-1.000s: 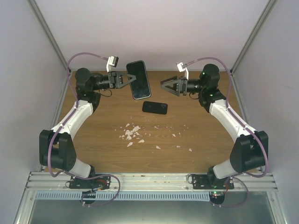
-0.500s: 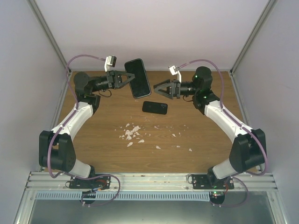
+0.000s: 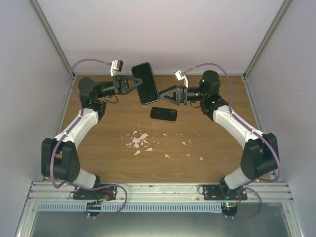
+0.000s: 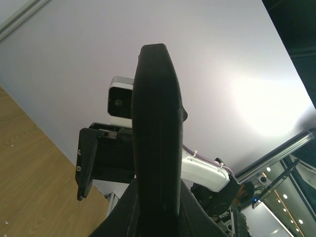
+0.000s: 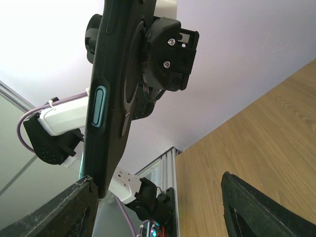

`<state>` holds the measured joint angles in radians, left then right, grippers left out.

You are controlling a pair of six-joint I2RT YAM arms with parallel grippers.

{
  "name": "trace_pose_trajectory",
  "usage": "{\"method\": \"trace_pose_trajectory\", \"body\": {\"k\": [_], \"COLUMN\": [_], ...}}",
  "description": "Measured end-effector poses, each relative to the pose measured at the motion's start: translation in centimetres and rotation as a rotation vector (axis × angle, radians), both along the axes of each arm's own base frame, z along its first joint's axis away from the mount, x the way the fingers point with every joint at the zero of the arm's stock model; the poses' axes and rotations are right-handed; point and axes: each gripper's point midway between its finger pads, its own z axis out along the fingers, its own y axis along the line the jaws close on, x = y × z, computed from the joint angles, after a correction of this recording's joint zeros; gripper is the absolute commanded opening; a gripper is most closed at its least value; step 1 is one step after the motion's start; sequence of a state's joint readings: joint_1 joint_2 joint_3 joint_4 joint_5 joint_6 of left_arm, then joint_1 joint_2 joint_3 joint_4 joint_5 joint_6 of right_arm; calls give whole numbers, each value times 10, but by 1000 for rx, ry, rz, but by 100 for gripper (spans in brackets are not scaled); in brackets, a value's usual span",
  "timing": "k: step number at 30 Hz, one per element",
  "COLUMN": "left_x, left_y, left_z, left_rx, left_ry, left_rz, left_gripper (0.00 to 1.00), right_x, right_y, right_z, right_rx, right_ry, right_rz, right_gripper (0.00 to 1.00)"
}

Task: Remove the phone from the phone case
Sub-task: Remove the phone case from the phone.

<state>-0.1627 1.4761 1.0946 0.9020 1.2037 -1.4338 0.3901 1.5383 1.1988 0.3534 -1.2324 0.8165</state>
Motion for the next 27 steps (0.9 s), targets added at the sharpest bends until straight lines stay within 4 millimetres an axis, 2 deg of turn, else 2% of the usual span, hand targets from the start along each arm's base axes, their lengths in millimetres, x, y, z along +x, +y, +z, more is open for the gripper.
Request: {"method": "trace_pose_trajectory", "body": {"k": [10,27], "left_x": [0,2], "left_y": [0,0], "left_z": [0,-3], "left_rx": [0,0], "left_ry": [1,9], "left_rz": [1,9], "left_gripper": [0,0], "right_x": [-1,-5], "right_y": [0,1], "right_z": [1,6], "right_rx": [3,14], "right_ry": [-4,-17], "right_rz": [8,25], "right_gripper": [69,63]}}
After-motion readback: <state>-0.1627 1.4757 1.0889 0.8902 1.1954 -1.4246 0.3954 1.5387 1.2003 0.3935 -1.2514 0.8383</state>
